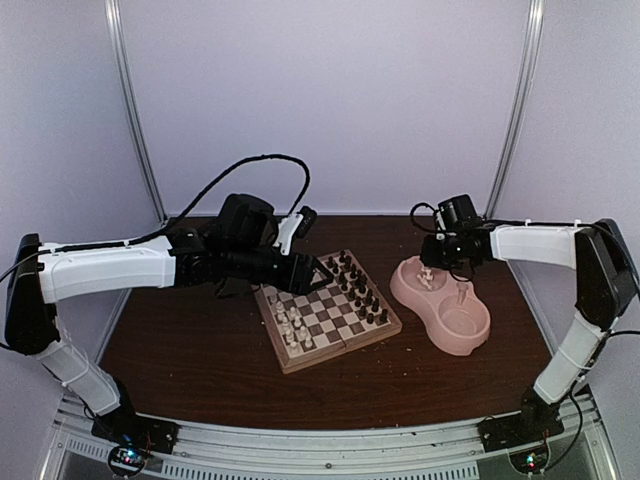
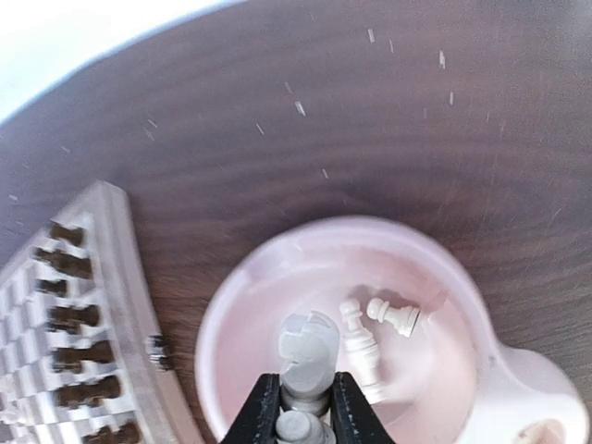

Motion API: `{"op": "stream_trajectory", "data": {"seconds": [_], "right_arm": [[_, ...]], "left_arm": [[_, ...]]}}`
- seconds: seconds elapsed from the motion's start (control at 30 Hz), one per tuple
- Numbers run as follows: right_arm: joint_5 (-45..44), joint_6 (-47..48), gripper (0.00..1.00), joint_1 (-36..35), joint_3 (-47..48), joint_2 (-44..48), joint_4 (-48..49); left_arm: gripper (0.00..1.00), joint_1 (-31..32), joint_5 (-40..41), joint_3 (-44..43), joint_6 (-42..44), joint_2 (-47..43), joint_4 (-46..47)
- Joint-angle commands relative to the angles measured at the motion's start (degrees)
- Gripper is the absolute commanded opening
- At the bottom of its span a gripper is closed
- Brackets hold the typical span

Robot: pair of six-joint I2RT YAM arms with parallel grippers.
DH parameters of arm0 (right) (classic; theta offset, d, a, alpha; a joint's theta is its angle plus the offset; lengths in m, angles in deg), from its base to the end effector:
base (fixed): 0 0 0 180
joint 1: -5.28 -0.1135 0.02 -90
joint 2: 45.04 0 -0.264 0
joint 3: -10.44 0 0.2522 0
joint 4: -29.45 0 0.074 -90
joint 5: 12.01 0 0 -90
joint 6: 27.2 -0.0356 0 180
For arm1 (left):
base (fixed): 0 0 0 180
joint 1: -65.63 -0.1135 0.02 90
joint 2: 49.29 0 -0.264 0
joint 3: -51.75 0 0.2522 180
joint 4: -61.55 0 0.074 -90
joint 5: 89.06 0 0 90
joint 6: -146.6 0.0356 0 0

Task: Set up the chess pieces on the board
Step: Pick up the chess pile from the storage box, then pick up the pawn from the chess pile.

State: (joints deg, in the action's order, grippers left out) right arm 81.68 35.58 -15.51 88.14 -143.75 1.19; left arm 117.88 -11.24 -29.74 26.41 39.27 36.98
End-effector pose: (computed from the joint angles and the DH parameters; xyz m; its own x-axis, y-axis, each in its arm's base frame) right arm 0.3422 0.1324 0.2010 -0.8100 0.1807 -0.5579 -0.0258 0.9394 0.3418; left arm 0.2122 -0.2863 0.2893 -0.7216 0.1290 -0.6802 0.6016 0.6031 -0.5238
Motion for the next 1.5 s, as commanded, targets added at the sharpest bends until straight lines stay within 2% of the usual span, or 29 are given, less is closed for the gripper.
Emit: {"op": "stream_trajectory", "data": {"seconds": [0.0, 0.17, 0.33, 0.53, 0.63, 0.9, 1.13, 1.23, 1.47], "right_arm": [[-0.8, 2.2, 0.18, 0.3, -3.5, 6.3, 5.9], [-0.7, 2.5, 0.16, 0.3, -7.1, 9.5, 10.9], [2.9, 2.1, 0.15, 0.4, -8.9, 11.1, 14.4], [6.6, -4.3, 0.15, 0.6, -7.7, 14.2, 11.9], [10.9, -10.0, 0.14, 0.7, -6.1, 14.7, 8.5], [25.4, -27.0, 0.14, 0.1, -15.0, 19.4, 24.6], [29.1, -28.9, 0.14, -3.7, -19.3, 22.9, 30.4], [30.3, -31.1, 0.14, -5.3, -21.7, 23.1, 36.5], [32.0, -31.9, 0.11, -9.5, -22.2, 21.5, 43.0]], "left_arm": [[0.58, 0.3, 0.4, -1.0, 1.2, -0.5, 1.2], [0.58, 0.3, 0.2, -1.2, 1.1, -0.4, 0.9], [0.59, 0.3, -0.2, -1.5, 1.0, 0.4, 1.1], [0.58, 0.3, -1.8, -4.5, 0.9, 3.1, 1.0], [0.53, 0.3, -3.6, -6.8, 0.0, 5.6, 0.8], [0.52, 0.5, -8.5, -10.9, -3.9, 11.3, 4.8], [0.51, 0.6, -14.3, -16.1, -8.3, 17.4, 8.1], [0.50, 1.4, -15.1, -18.2, -8.9, 19.3, 8.3], [0.50, 1.9, -15.6, -19.8, -9.5, 20.7, 8.3]]}}
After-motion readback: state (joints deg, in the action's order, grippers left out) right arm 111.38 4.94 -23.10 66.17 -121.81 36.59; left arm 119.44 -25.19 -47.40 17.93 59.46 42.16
